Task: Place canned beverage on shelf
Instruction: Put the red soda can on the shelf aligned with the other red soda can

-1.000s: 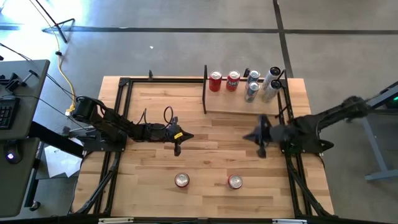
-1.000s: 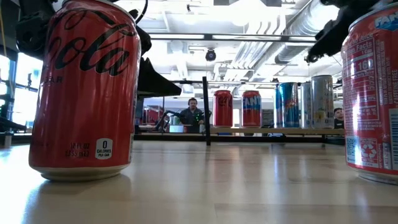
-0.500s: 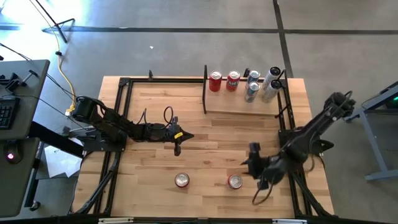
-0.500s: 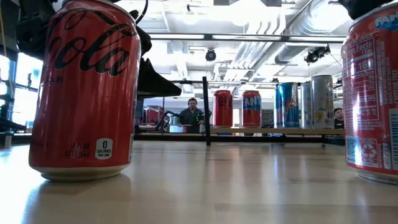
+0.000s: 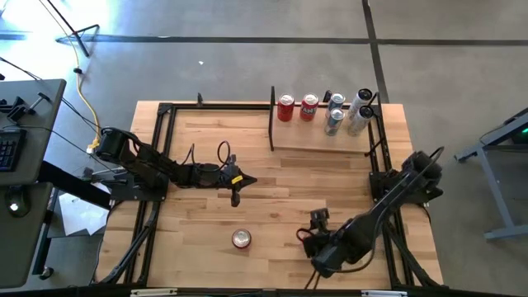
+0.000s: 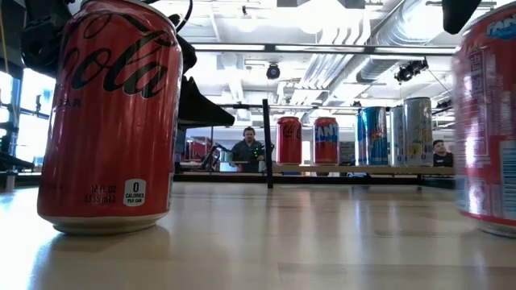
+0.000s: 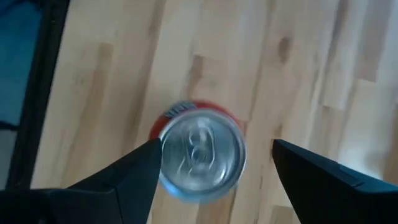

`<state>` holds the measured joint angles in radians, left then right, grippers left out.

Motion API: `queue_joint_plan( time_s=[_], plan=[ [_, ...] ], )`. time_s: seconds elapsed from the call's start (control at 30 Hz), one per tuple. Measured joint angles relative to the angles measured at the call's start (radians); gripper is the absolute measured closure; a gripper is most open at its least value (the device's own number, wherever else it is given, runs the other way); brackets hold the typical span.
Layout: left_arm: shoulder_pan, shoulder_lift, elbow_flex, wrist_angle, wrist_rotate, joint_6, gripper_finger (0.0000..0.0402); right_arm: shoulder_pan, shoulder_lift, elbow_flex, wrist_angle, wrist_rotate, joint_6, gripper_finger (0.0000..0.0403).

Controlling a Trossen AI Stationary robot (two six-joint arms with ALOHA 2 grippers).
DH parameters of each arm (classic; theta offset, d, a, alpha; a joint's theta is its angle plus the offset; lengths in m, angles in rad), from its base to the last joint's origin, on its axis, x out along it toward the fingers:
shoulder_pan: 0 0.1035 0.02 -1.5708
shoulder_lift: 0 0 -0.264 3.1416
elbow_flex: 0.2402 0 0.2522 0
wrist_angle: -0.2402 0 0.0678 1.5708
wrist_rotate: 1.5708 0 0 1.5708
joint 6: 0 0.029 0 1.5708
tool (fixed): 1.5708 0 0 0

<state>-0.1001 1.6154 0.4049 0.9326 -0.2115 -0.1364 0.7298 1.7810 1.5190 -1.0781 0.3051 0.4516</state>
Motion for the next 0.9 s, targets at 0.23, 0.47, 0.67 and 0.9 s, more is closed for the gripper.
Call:
queue_joint_plan(
  time_s=[0.23, 0.47, 0.67, 0.9],
  plan=[
    [0.0, 0.0, 0.0, -0.012, 0.0, 0.0, 0.0401, -0.045, 0.039, 0.066, -0.08, -0.079, -0.014, 0.0109],
    [0.0, 0.0, 0.0, -0.018, 0.0, 0.0, 0.0401, -0.077, 0.041, 0.118, -0.18, -0.071, -0.05, 0.0108],
    [0.0, 0.0, 0.0, -0.023, 0.0, 0.0, 0.0401, -0.064, 0.04, 0.187, -0.266, -0.074, 0.036, 0.0108],
    [0.0, 0.0, 0.0, -0.023, 0.0, -0.001, 0.0401, -0.031, 0.04, 0.167, -0.209, -0.126, 0.212, 0.0108]
  ],
)
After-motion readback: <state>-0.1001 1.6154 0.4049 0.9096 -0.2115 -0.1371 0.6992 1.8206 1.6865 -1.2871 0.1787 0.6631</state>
